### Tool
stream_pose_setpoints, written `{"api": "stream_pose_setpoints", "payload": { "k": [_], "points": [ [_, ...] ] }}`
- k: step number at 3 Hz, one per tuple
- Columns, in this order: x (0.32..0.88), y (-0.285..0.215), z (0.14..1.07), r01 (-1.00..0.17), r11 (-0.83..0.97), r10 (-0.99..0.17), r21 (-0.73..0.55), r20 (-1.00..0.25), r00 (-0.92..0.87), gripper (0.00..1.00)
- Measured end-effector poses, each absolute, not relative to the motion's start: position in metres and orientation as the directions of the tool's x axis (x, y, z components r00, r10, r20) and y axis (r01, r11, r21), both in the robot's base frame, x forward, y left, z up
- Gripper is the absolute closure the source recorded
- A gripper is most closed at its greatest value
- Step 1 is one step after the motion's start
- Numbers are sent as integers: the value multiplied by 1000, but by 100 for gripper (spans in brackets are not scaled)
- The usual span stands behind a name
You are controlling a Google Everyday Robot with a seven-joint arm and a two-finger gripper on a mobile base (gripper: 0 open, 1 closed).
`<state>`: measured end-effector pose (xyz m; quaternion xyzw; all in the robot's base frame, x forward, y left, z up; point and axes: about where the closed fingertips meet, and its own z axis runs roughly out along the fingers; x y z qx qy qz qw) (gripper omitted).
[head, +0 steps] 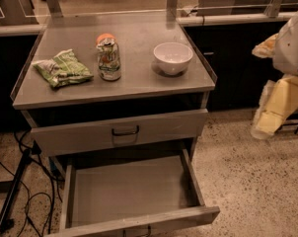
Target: Place 7up can into middle drawer
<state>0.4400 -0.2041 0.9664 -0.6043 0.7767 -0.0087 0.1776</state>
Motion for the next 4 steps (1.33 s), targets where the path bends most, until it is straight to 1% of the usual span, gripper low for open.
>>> {"api": "stream_pose_setpoints", "payload": {
  "k": [1, 2, 3, 4],
  "points": [
    [448, -179, 950, -942, 266, -922, -204, -341, -186, 0],
    [464, -153, 934, -953, 267, -892, -142, -411, -188, 0],
    [464, -153, 934, -953, 267, -892, -142, -411, -188, 0],
    [474, -135, 925, -944, 295, -865, -146, -460, -199, 0]
  ]
}}
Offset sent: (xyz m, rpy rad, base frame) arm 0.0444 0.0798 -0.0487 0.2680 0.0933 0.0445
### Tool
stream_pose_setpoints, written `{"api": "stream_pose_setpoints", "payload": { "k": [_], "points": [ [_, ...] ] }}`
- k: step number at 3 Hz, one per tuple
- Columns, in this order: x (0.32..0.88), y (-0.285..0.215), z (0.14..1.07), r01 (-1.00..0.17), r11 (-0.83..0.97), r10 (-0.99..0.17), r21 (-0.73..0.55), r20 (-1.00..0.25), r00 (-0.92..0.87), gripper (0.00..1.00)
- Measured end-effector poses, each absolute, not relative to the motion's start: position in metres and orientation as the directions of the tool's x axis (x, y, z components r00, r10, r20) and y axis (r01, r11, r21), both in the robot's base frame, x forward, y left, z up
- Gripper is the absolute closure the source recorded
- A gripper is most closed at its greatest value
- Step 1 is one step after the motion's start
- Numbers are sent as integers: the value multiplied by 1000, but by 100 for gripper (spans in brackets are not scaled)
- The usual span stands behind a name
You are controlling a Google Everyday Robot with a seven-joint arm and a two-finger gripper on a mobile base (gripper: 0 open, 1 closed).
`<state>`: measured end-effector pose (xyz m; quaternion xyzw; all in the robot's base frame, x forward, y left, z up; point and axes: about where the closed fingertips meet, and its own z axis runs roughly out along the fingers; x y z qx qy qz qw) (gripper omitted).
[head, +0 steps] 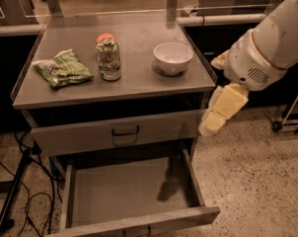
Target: Place 7up can into middle drawer
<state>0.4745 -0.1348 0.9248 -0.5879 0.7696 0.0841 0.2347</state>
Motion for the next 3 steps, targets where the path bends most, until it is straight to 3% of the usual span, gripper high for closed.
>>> {"api": "stream_pose_setpoints", "payload": {
  "k": [2, 3],
  "points": [
    [525, -88, 902, -922, 348, -809, -169, -551, -204, 0],
    [527, -88, 903, -920, 351, -807, -174, -554, -203, 0]
  ]
}}
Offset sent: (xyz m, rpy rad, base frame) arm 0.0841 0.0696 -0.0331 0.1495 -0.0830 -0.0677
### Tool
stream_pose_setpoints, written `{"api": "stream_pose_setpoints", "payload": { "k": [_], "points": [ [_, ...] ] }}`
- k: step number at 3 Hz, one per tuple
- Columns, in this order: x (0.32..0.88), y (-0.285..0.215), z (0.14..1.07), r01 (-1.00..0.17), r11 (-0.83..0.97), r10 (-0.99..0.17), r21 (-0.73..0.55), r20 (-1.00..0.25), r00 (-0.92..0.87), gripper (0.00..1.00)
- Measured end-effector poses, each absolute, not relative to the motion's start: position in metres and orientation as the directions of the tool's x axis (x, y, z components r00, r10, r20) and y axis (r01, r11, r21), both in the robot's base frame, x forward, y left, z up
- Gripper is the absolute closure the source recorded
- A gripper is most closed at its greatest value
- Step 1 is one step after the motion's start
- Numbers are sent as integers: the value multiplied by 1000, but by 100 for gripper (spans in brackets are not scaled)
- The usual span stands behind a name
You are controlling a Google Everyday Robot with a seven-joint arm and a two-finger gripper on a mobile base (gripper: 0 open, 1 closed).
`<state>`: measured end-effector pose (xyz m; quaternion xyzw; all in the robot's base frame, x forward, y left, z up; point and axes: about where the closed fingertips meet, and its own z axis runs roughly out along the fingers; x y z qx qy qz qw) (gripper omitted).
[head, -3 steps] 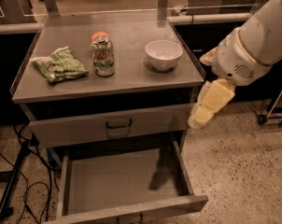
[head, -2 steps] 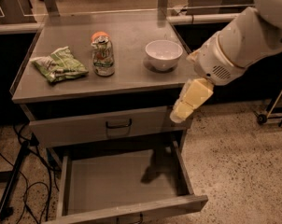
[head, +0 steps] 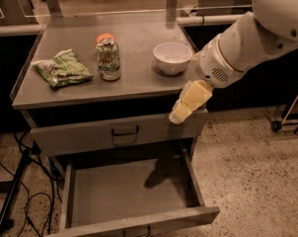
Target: Place 7up can into middle drawer
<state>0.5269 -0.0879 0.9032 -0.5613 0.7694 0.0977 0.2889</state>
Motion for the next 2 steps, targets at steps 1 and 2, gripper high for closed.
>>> {"api": "stream_pose_setpoints", "payload": {
  "k": [1, 2],
  "points": [
    [526, -85, 900, -927, 344, -795, -150, -572, -202, 0],
    [541, -62, 892, -918, 374, -742, -133, -637, -209, 0]
  ]
}}
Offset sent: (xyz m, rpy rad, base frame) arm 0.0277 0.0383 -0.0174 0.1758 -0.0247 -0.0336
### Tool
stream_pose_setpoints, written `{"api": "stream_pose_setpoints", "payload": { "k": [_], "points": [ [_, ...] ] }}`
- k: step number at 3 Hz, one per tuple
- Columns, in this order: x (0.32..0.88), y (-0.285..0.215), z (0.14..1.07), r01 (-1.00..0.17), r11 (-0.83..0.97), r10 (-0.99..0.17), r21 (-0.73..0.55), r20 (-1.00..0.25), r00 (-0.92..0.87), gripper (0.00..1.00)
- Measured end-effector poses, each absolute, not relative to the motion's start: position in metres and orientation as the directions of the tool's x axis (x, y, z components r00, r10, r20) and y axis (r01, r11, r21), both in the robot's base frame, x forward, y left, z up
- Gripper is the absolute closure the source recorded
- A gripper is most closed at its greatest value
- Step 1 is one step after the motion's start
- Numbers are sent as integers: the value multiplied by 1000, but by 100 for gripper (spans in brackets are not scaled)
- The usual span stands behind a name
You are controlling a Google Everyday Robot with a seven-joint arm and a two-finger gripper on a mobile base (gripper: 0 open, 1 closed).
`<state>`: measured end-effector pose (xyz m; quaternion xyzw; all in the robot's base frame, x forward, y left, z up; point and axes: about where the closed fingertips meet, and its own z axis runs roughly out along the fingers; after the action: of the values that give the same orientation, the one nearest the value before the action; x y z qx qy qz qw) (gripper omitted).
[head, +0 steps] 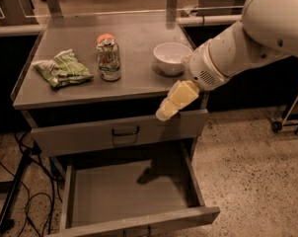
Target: Place 7up can into middle drawer
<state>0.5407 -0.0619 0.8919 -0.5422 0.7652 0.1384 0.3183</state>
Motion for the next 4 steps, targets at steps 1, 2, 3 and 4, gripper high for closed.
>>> {"api": "stream_pose_setpoints", "payload": {
  "k": [1, 2, 3, 4],
  "points": [
    [566, -44, 897, -897, 417, -690, -146, -693, -208, 0],
    [591, -23, 904, -884, 442, -650, -151, -734, -200, 0],
    [592, -22, 903, -883, 444, -647, -150, -736, -200, 0],
    [600, -11, 896, -872, 467, -621, -147, -757, -205, 0]
  ]
}}
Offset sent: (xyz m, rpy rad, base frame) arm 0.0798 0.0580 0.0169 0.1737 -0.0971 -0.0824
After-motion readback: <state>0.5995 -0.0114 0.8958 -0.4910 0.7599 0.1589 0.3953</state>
